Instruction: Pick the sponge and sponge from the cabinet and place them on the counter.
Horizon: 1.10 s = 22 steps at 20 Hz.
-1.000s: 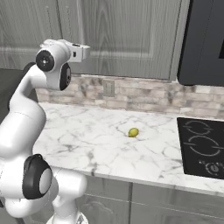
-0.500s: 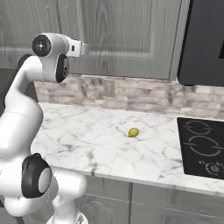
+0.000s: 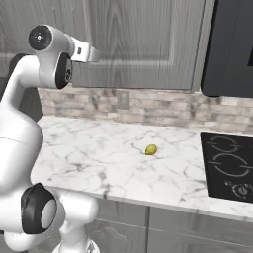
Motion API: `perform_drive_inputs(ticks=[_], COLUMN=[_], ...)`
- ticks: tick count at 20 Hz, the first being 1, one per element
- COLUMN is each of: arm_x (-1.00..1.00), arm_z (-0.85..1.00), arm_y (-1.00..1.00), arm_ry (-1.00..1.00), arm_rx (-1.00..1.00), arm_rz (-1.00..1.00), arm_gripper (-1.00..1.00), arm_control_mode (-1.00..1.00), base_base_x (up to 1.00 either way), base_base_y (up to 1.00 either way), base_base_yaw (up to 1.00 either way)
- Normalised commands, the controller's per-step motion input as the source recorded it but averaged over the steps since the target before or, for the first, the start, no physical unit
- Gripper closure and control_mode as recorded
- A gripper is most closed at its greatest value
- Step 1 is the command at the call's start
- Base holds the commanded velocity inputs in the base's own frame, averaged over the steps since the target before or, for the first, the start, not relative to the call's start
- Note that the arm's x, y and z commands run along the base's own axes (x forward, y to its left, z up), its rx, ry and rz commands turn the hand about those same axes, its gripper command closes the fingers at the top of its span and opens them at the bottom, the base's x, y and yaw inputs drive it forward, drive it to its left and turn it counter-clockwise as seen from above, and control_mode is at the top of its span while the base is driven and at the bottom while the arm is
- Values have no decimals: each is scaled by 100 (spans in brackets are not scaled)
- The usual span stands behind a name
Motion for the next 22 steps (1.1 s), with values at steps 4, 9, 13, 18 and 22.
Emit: perform_drive_inputs(ticks=[4, 9, 13, 18, 22], arm_x=[-58, -62, -65, -55, -54], arm_z=[13, 7, 16, 32, 37], arm_y=[-43, -55, -58, -49, -46], arm_ry=[-4, -17, -13, -3, 0], arm_rx=[3, 7, 8, 5, 2], arm_rz=[2, 6, 7, 6, 6], arm_gripper=[100, 100, 100, 100, 100], arm_control_mode=[-100, -100, -100, -100, -100], base_base_x=[0, 0, 0, 0, 0], base_base_y=[0, 0, 0, 0, 0], base_base_yaw=[0, 0, 0, 0, 0])
